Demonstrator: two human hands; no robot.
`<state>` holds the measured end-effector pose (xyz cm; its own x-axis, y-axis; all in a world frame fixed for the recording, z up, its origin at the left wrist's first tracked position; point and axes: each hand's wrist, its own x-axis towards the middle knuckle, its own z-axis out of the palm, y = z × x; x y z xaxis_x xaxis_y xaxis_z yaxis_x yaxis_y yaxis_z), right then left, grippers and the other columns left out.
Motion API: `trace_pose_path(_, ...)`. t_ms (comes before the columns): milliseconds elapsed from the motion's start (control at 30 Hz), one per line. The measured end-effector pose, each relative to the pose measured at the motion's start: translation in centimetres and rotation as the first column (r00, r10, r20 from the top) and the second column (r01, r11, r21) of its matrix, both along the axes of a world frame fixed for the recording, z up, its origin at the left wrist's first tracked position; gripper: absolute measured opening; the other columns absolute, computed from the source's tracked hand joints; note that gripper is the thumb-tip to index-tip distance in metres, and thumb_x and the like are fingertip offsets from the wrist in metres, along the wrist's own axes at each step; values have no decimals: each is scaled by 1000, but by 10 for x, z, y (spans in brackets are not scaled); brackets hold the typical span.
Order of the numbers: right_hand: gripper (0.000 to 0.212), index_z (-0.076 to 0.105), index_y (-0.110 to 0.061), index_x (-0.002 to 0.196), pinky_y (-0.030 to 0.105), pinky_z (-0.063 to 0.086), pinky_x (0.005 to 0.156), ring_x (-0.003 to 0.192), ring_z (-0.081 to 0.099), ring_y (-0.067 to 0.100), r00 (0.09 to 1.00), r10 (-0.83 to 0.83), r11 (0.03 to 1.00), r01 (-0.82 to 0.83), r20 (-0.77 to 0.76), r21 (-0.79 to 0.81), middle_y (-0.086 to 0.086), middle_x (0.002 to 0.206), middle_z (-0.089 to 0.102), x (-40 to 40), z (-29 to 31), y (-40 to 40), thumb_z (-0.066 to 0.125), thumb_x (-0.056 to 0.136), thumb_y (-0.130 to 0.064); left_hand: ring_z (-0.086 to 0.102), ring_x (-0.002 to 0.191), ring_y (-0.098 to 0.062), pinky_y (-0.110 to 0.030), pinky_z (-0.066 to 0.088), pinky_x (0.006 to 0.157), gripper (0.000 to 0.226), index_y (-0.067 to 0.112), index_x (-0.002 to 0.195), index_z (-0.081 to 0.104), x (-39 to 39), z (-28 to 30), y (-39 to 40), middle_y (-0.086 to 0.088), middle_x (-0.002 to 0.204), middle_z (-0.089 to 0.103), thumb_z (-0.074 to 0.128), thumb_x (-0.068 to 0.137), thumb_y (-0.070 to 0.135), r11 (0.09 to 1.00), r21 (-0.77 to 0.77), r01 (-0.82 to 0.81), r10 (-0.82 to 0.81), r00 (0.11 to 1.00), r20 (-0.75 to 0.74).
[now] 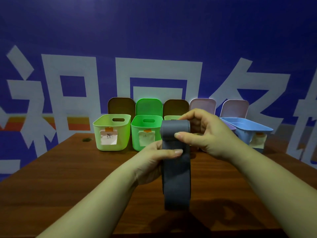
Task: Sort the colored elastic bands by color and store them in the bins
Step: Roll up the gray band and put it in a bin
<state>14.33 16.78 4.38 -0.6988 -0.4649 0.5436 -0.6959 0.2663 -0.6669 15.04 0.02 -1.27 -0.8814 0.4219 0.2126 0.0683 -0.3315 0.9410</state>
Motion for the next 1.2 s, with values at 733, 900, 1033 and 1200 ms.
trace_pose_path(733,41,51,-16,109,26,46,96,109,54,10,954,-64,969,129,-293,209,-5,113,56,-12,-24,-5,76,76,-12,71,80,-25,-32,58,66,76,11,113,63,0,-5,7,-15,96,72,84,51,49,981,170,-90,76,993,85)
trace_pose_path(900,49,48,-30,112,20,46,95,113,52,1,993,-25,979,47,-112,196,-14,117,55,-11,-25,-1,78,73,-25,70,81,-24,-32,58,77,28,12,94,74,-3,-6,-4,-15,95,72,64,72,26,996,42,-82,79,994,76)
trace_pose_path(1033,51,47,-39,120,15,47,90,113,50,-6,998,-4,980,-9,60,201,-14,123,53,-10,-21,4,66,73,-41,71,86,-25,-35,57,81,52,12,95,75,-4,-2,-9,-15,98,72,87,47,27,1000,-17,-6,7,999,41)
trace_pose_path(1200,41,48,-34,122,18,47,91,109,50,-3,996,-63,981,73,-59,181,-19,113,53,-13,-25,1,62,83,-34,71,74,-21,-30,59,69,37,13,81,78,-7,0,-5,-11,83,73,88,47,22,994,95,61,-70,994,89)
